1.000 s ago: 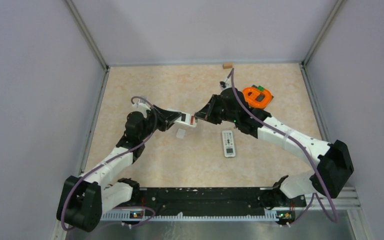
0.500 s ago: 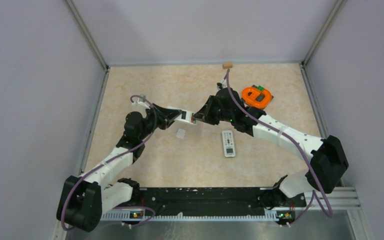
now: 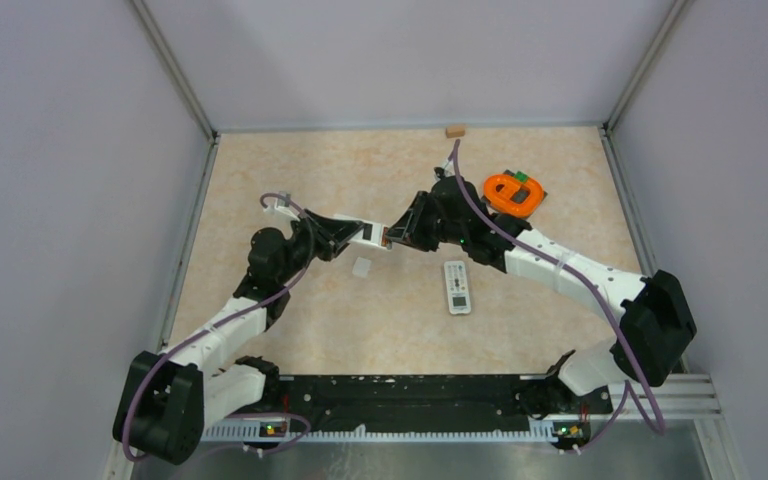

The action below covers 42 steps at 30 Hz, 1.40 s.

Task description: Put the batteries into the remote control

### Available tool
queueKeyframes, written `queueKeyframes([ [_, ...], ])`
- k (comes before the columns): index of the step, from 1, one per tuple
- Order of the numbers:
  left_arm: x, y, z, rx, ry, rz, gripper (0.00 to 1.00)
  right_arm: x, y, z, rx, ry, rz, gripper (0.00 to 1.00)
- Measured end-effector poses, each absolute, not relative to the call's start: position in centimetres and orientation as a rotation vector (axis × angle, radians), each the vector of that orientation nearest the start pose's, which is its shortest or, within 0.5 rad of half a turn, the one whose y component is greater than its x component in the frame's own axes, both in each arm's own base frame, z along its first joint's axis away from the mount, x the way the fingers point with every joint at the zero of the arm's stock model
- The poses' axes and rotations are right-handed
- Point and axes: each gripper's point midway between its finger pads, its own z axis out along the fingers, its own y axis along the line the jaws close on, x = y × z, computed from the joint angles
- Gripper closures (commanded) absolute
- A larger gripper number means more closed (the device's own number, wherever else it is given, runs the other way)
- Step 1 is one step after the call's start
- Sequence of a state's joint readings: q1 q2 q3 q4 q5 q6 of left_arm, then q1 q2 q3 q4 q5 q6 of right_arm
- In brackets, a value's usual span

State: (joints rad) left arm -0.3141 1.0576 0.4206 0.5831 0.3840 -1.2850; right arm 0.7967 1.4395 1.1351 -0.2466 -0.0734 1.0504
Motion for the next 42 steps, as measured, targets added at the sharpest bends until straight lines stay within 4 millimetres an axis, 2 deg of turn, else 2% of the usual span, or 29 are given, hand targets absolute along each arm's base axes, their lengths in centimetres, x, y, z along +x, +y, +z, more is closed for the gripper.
queueKeyframes([
  [7, 29.52, -20.4, 22.19, -0.556, 1.773, -1.488, 1.0, 27.0, 34.65, 21.31, 0.265, 2.34, 1.108, 0.76],
  [15, 29.67, -20.29, 22.21, -0.562, 1.767, -1.48, 1.0, 27.06, 34.55, 21.19, 0.28, 2.343, 1.101, 0.92],
  [27, 30.12, -19.99, 22.83, -0.537, 1.724, -1.454, 1.0, 26.99, 34.5, 21.54, 0.338, 2.341, 1.123, 0.95],
  [31, 30.14, -20.0, 23.03, -0.53, 1.715, -1.456, 1.0, 27.12, 34.47, 21.65, 0.383, 2.333, 1.133, 0.92],
  [34, 30.15, -20.01, 23.16, -0.526, 1.71, -1.459, 1.0, 27.27, 34.46, 21.71, 0.423, 2.33, 1.139, 0.87],
  [39, 30.25, -20.04, 22.9, -0.531, 1.717, -1.456, 1.0, 27.68, 34.59, 21.69, 0.486, 2.321, 1.149, 0.74],
  [42, 30.3, -20.06, 22.76, -0.534, 1.721, -1.455, 1.0, 27.9, 34.79, 21.84, 0.51, 2.311, 1.163, 0.62],
])
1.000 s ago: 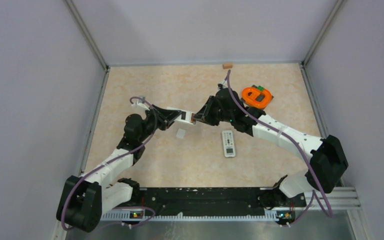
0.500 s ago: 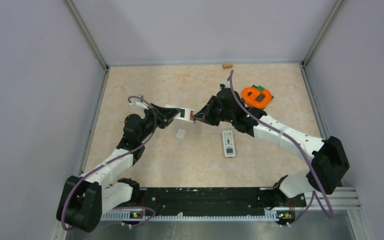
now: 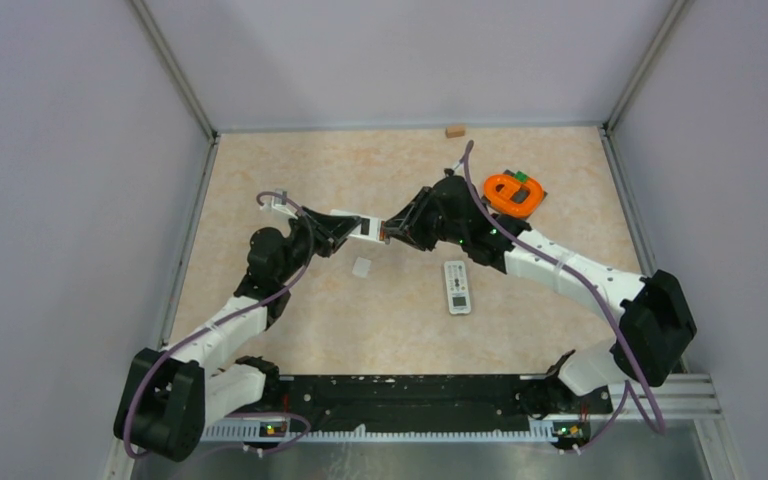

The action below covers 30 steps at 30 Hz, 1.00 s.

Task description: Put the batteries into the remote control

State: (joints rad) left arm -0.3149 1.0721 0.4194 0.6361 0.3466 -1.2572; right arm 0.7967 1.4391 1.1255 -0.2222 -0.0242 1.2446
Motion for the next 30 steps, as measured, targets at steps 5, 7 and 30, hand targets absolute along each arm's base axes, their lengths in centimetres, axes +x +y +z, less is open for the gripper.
queueKeyframes([
  [5, 30.4, -20.0, 22.6, -0.535, 1.726, -1.449, 1.0, 28.1, 34.9, 22.2, 0.521, 2.294, 1.179, 0.42],
  [7, 30.4, -20.0, 22.6, -0.539, 1.725, -1.45, 1.0, 28.2, 34.9, 22.2, 0.521, 2.292, 1.172, 0.34],
  [30, 27.3, -24.2, 24.2, -0.202, 2.041, -1.617, 1.0, 25.6, 31.5, 24.9, -0.26, 2.101, 1.037, 0.02],
])
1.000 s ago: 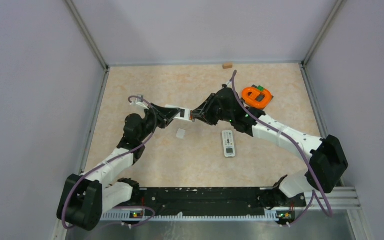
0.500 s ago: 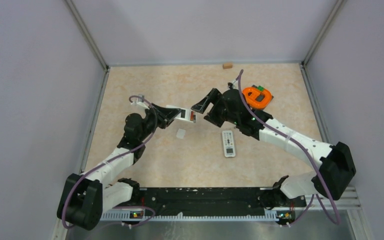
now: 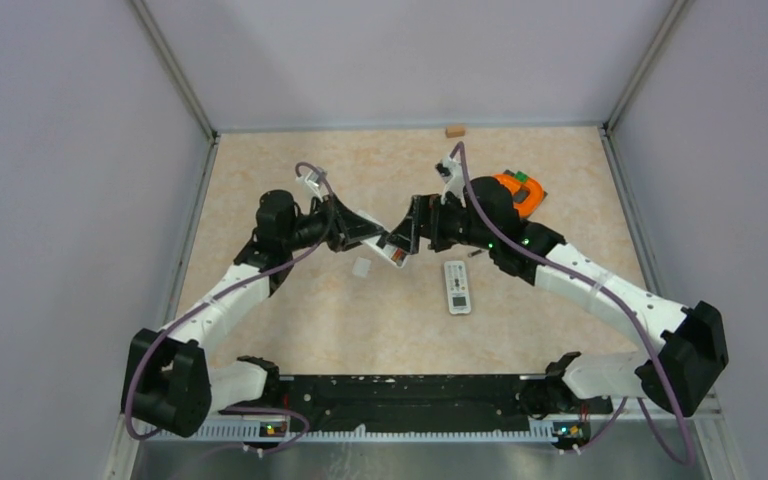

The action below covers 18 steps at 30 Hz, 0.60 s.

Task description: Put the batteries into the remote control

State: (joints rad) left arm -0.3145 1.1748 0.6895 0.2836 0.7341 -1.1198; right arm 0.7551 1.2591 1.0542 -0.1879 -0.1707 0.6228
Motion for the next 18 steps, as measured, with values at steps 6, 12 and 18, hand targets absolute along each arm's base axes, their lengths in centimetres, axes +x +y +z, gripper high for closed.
queueKeyframes([
  [6, 25.0, -25.2, 23.8, -0.026, 2.161, -1.726, 1.0, 22.2, 32.0, 25.2, -0.566, 2.064, 1.125, 0.01],
  [12, 23.8, -25.3, 24.3, 0.089, 2.178, -1.774, 1.0, 20.1, 32.0, 25.1, -0.708, 2.053, 1.184, 0.01],
  [18, 23.5, -25.4, 24.8, 0.146, 2.166, -1.786, 1.0, 19.0, 31.9, 24.1, -0.77, 2.068, 1.218, 0.02],
])
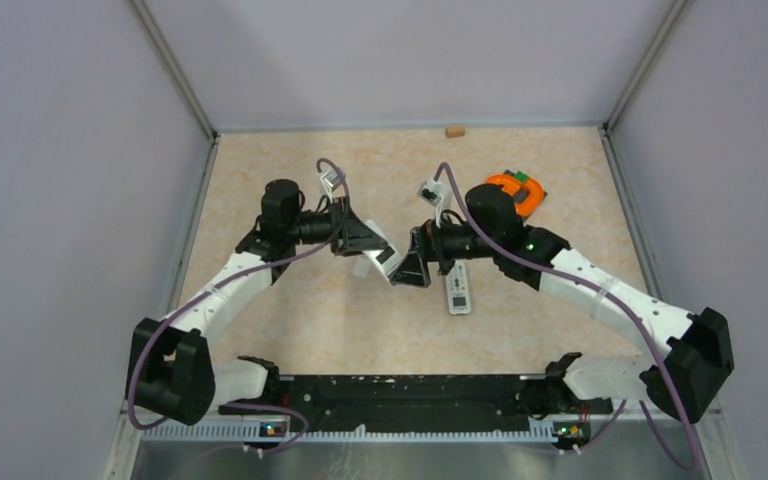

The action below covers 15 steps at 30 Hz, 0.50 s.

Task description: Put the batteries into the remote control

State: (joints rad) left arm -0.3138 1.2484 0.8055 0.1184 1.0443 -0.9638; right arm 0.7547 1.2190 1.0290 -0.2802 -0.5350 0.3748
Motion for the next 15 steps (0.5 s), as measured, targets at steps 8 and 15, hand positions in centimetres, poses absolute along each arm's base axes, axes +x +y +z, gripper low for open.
queueKeyframes([
  [8, 23.4, -25.4, 24.4, 0.132, 2.196, -1.797, 1.0, 18.2, 32.3, 23.0, -0.811, 2.092, 1.271, 0.1],
  [15, 23.4, -25.4, 24.1, 0.116, 2.213, -1.801, 1.0, 18.4, 32.6, 22.6, -0.81, 2.078, 1.275, 0.2],
])
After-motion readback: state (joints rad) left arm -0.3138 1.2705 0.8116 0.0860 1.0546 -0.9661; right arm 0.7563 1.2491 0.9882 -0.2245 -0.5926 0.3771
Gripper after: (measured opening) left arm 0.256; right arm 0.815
